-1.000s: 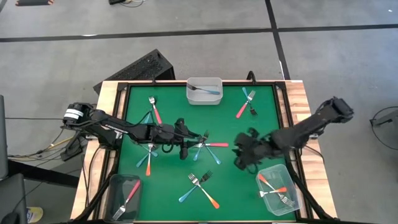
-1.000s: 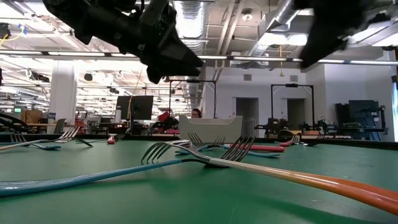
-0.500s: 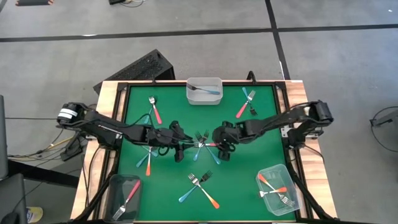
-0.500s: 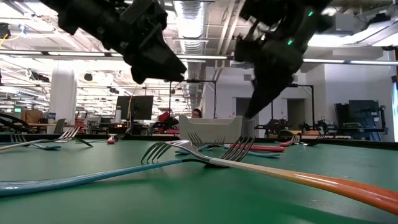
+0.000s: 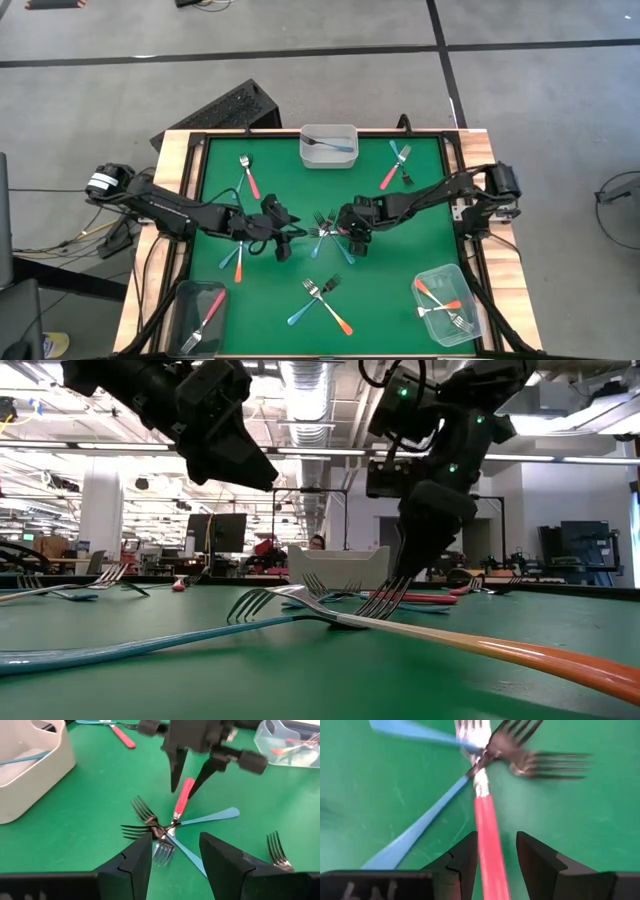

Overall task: Sort silverware by color (type)
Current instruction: Put the blue fork into the white bin

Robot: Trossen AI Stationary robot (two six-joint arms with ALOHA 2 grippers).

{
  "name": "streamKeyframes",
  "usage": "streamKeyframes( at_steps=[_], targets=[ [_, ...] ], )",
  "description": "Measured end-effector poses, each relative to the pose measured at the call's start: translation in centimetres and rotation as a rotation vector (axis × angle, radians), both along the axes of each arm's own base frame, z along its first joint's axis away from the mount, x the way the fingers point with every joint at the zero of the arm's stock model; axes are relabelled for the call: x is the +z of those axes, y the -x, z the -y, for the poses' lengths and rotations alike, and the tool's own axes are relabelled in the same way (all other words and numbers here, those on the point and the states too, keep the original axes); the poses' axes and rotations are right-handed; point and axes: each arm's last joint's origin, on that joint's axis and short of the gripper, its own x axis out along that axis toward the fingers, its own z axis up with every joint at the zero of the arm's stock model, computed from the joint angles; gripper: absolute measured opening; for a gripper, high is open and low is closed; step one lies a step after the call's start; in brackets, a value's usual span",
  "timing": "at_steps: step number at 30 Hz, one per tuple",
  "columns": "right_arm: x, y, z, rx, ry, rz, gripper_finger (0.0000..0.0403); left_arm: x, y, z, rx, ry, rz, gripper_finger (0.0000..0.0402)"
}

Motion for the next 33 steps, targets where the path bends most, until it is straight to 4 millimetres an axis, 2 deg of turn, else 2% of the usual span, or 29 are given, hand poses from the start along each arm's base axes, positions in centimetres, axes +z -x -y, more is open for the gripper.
streamKeyframes(
  at_steps=[3,8,12,16,24,33],
  targets=[
    [1.9,0.4,1.3,-0.096,0.019,0.06,0.0159,0.0,0.0,0.0,0.005,0.0,-0.004,0.0151],
    [4.0,2.2,5.8,-0.419,0.066,0.085,0.0159,0.0,0.0,0.0,0.009,-0.004,-0.001,0.0151],
    [3.5,4.4,10.2,-0.666,0.04,-0.023,0.0159,0.0,0.0,-0.1,0.021,-0.011,-0.002,0.0151],
    [1.9,6.6,13.3,-0.815,0.035,-0.198,0.0159,-0.3,0.3,0.1,0.02,-0.02,-0.031,0.0151],
    [-0.5,8.3,16.5,-0.9,0.044,-0.355,0.0144,-0.8,0.9,0.3,0.068,-0.054,-0.095,0.0151],
    [-0.3,10.1,17.0,-0.906,0.049,-0.479,0.0124,-1.1,1.2,0.3,0.1,-0.077,-0.128,0.0151]
  ],
)
